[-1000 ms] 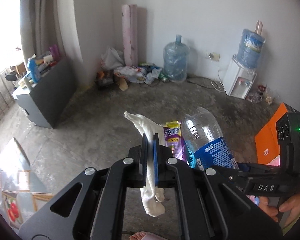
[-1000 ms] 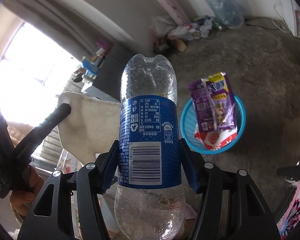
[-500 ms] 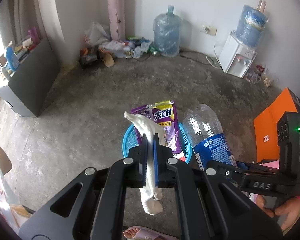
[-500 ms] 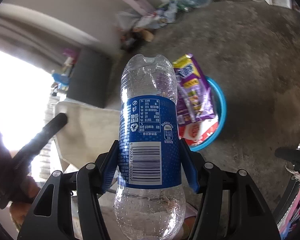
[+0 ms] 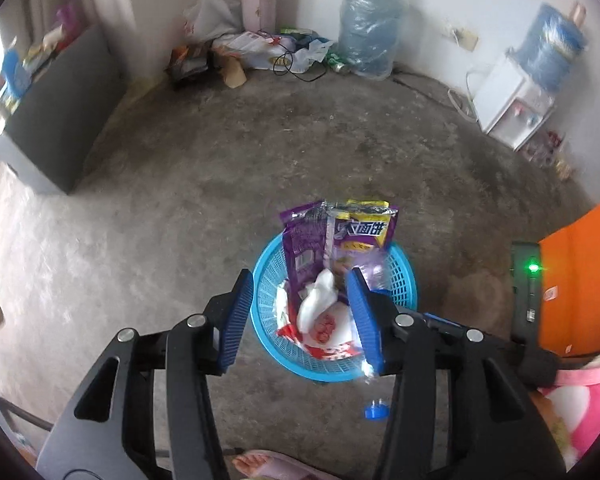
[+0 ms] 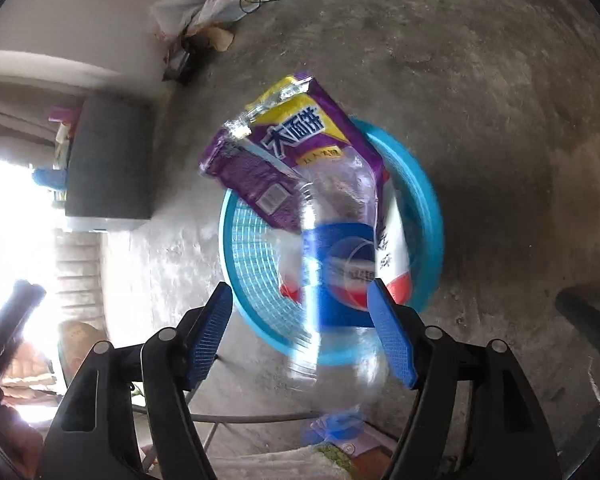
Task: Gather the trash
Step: 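Open both tools to drop the cloth and bottle into the wastebasket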
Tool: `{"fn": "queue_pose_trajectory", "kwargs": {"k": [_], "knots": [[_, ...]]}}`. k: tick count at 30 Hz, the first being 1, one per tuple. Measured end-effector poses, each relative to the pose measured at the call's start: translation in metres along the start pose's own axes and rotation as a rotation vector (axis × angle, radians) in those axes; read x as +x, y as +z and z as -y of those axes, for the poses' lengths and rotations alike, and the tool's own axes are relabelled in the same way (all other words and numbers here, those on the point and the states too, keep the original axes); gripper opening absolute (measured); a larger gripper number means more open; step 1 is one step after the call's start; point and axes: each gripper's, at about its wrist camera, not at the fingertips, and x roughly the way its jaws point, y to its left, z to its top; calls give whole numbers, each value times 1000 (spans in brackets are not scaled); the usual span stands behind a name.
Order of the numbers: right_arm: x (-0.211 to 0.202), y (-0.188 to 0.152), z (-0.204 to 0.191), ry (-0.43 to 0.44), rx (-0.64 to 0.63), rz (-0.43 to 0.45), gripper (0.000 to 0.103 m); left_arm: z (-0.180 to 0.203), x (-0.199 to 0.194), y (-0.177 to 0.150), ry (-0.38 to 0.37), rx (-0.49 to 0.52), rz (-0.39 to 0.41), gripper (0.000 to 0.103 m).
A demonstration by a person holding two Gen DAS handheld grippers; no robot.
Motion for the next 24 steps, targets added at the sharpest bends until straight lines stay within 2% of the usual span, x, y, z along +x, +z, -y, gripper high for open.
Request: {"fn": "queue_pose_trajectory", "kwargs": {"k": [8,18,24], "knots": [[-3,-16,2,-45,-51,36,68,-21,-51,-19,20,0,68,46],[-18,-31,-21,-55,-123,67,68,-42,-146,-55,70,-16,211,58],[-51,-53,-47,-65,-205,133,68,-58,-206,-88,87,-54,286,70]]}}
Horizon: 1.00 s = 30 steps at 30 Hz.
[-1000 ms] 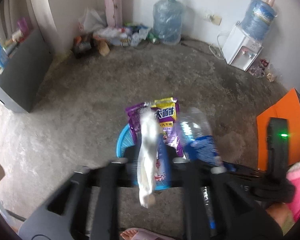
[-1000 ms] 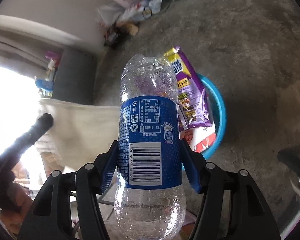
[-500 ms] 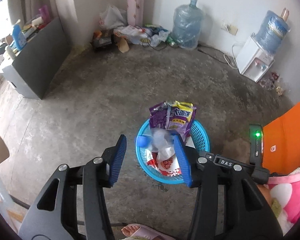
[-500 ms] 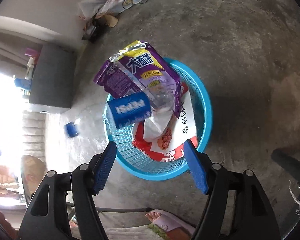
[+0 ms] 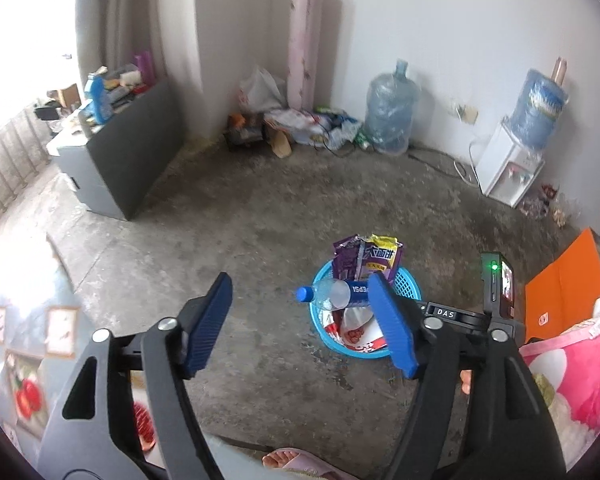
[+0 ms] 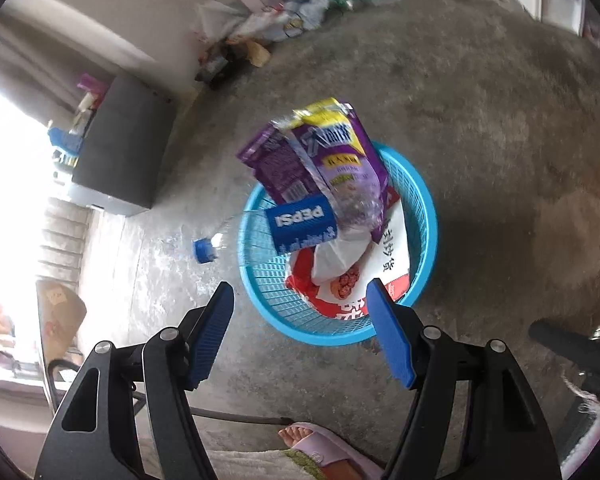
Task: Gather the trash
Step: 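Open both tools to drop the cloth and bottle into the wastebasket, then swing both tools back toward the table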
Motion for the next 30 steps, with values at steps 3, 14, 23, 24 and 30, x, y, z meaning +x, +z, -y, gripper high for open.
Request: {"fn": "queue_pose_trajectory", "kwargs": {"k": [3,14,23,24,30], "knots": [[-30,-8,-22,0,-79,61,68,-10,-36,-13,14,-21,50,78],[-143,-64,-130,59,-421,266,81,-41,-152,-79,85,-242,206,91],[-203,-137,-205,170,-690,333,92,-61,-219,-139,252,-441,283,94],[-207,-145,-211,180,-713,332,93,-60,-226,-148,292,-449,282,94],[-223,-194,-241,238,-836,309,96,-66,-250,-187,476,-534,232,94]]}}
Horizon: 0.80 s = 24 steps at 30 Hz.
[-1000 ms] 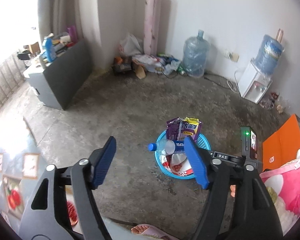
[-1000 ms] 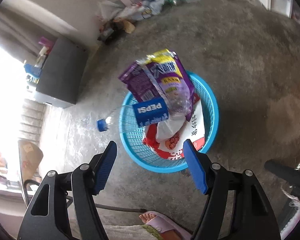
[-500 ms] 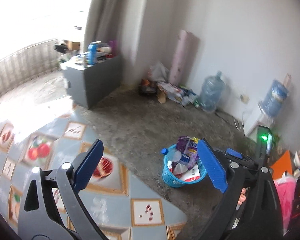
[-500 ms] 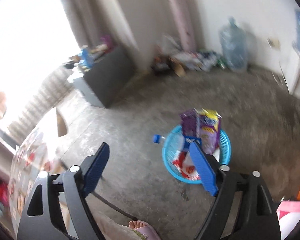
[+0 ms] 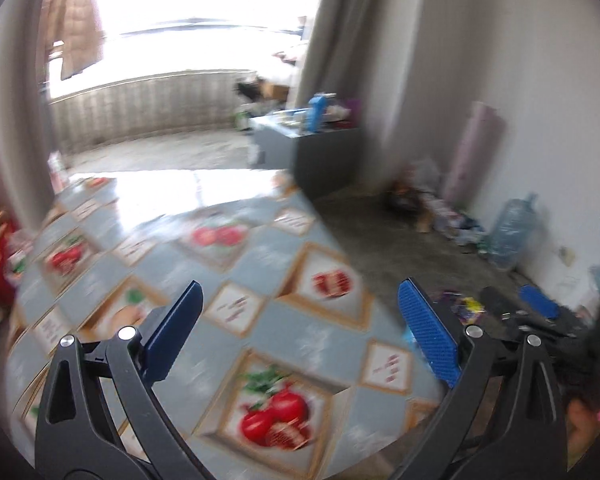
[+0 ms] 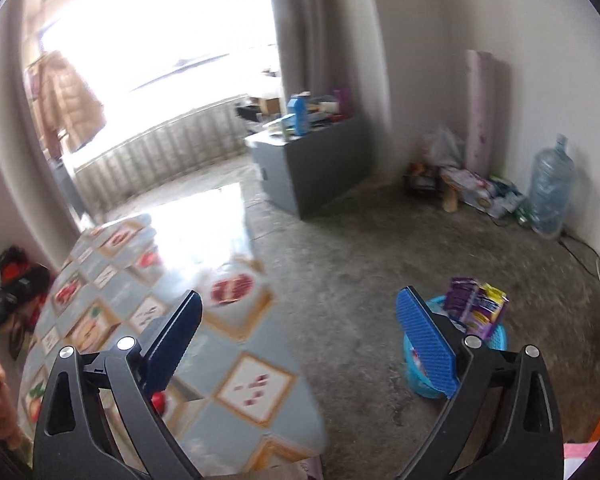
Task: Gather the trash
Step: 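Swing both tools back toward the table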
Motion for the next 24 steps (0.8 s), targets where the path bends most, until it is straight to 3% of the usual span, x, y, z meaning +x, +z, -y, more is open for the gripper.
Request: {"fn": "queue_pose_trajectory", "kwargs": {"k": [5,10,14,24], "knots": [[-9,-8,-44,63,-78,-14,96,-27,-16,-25,172,-11,33,94],[-11,-18,-78,117,-159,-51,96,-50,-25,-43,229,-107,-19,94],[-12,-27,-80,87,-159,-77,96,-57,-23,-62,285,-155,-95,94],[6,-68,-81,-95,-243,-243,96,-68,-1,-85,317,-197,-246,94]]}}
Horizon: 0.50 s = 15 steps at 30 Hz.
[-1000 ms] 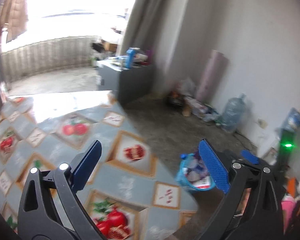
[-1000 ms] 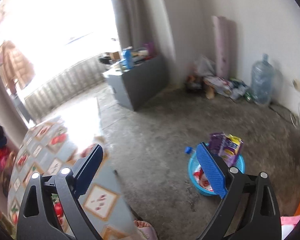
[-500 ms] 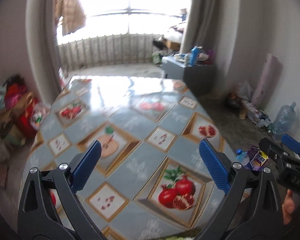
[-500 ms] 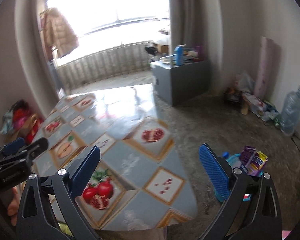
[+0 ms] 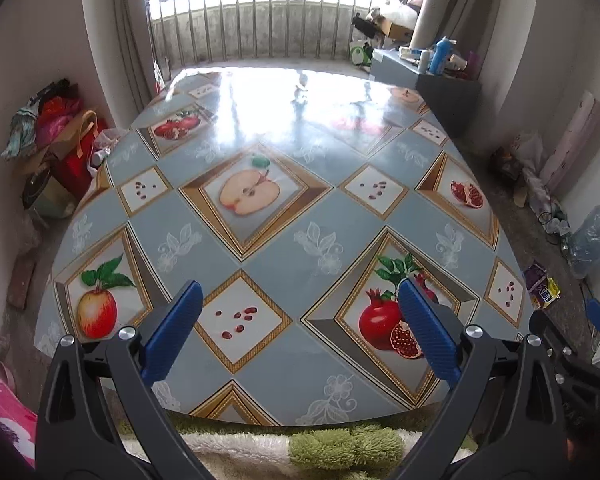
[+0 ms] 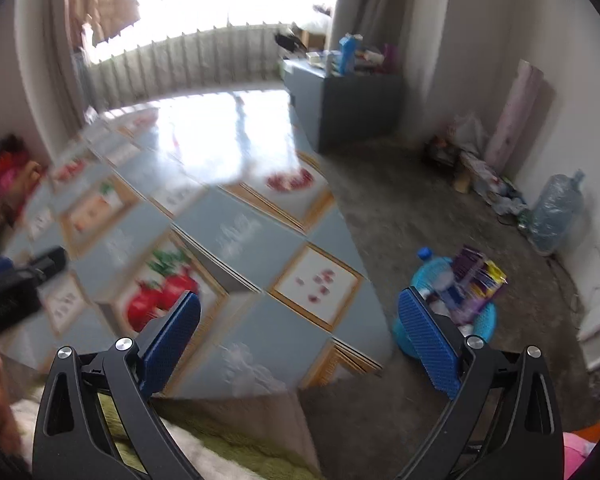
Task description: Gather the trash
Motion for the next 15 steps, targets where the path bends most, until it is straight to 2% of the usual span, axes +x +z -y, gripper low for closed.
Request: {"fn": "queue_pose_trajectory", "kwargs": {"k": [8,15], "knots": [[8,-14,14,-59,1,-59,96,14,13,-7,5,67,-64,94],[16,-21,16,-66,-5,-103,96,25,19,-10,3,112,-92,94]]}}
